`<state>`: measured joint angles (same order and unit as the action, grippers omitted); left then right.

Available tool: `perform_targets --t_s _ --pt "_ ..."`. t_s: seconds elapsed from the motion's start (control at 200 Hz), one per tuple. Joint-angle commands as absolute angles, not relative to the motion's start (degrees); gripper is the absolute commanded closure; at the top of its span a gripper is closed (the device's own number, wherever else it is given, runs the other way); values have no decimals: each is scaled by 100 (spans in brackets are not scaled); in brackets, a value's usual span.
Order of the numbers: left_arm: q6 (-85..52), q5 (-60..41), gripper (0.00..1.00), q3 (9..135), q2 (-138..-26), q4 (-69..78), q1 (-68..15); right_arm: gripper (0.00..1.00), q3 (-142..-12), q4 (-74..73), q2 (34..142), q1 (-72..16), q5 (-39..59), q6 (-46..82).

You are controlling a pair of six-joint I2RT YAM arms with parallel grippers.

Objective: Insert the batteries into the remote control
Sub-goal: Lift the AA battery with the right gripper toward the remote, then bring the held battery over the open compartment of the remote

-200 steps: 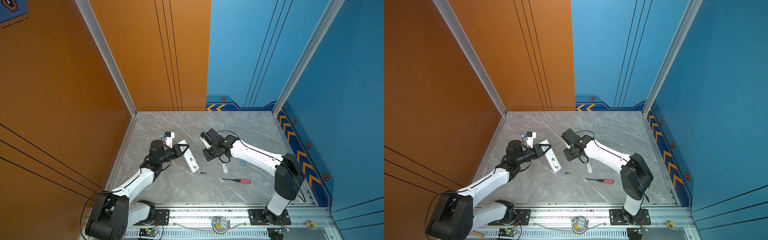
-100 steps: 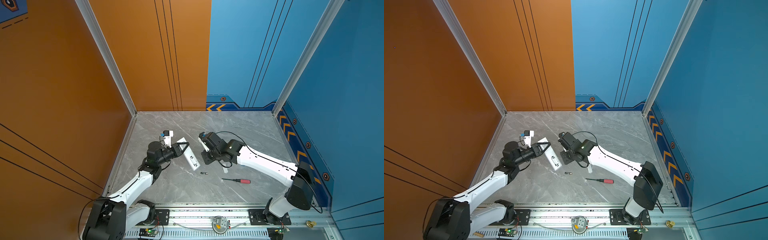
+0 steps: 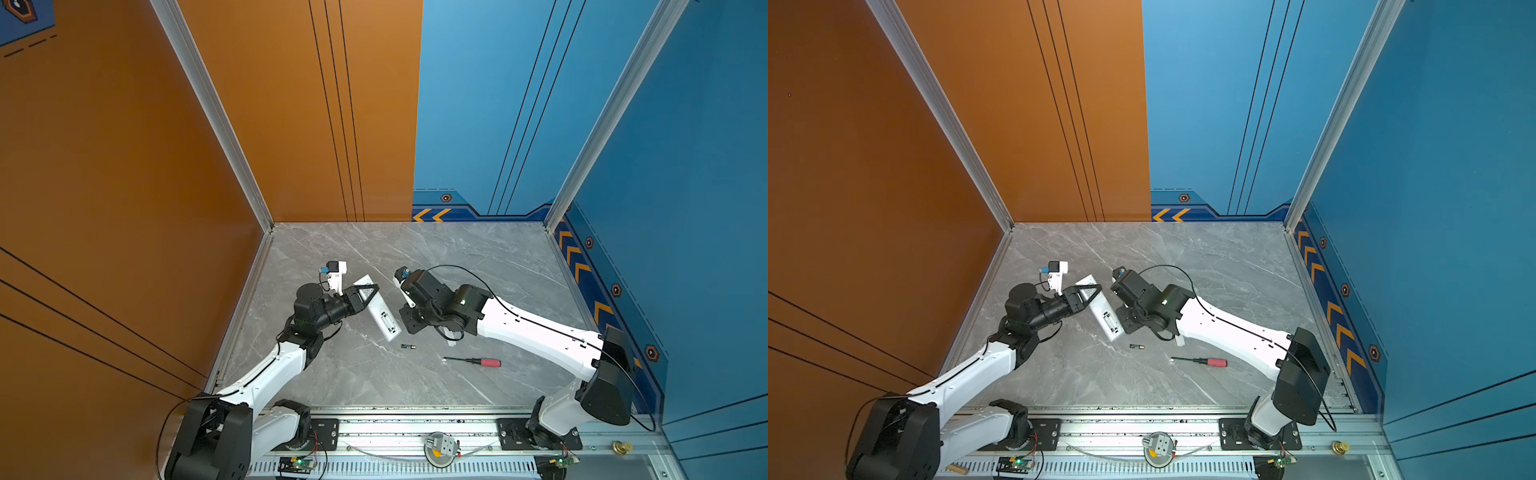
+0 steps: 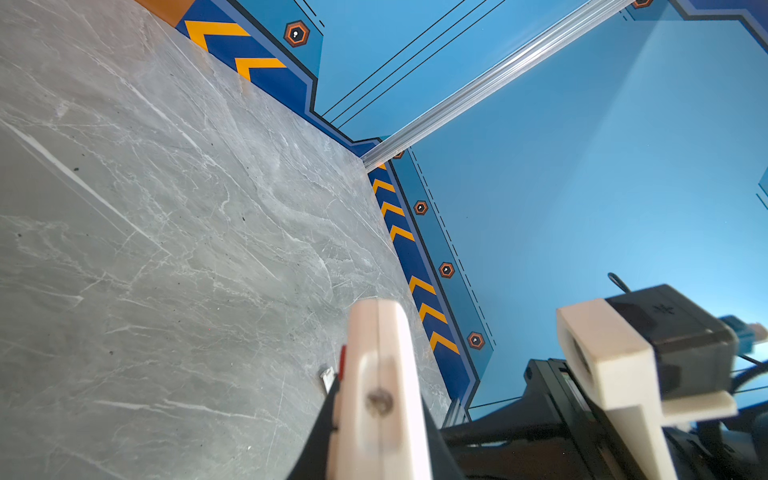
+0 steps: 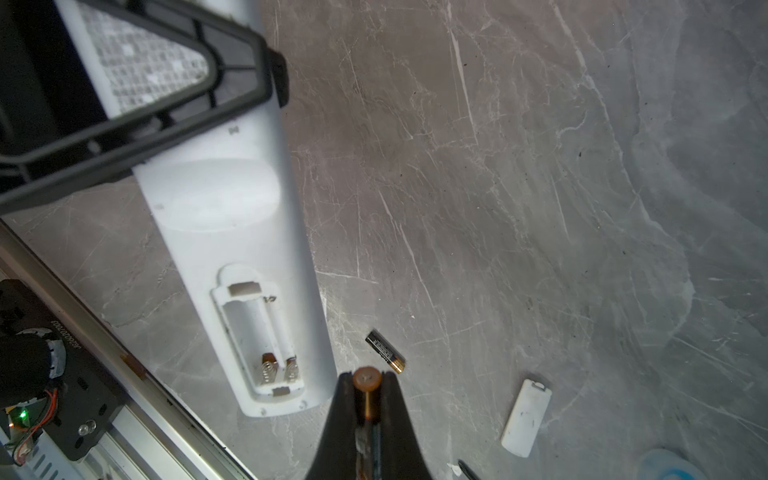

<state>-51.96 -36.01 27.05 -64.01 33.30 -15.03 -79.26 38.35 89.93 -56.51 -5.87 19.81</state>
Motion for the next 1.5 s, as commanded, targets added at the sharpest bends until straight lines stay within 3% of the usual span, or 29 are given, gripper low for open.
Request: perform_targets --t_s 0.0,1.492 --pt "-5212 -3603 100 2673 -6333 3577 -1525 100 -8079 3782 8829 -5719 -753 2038" --pt "-5545 -3965 100 2610 -6196 4573 -1516 100 -7014 1476 7932 -6265 -813 1099"
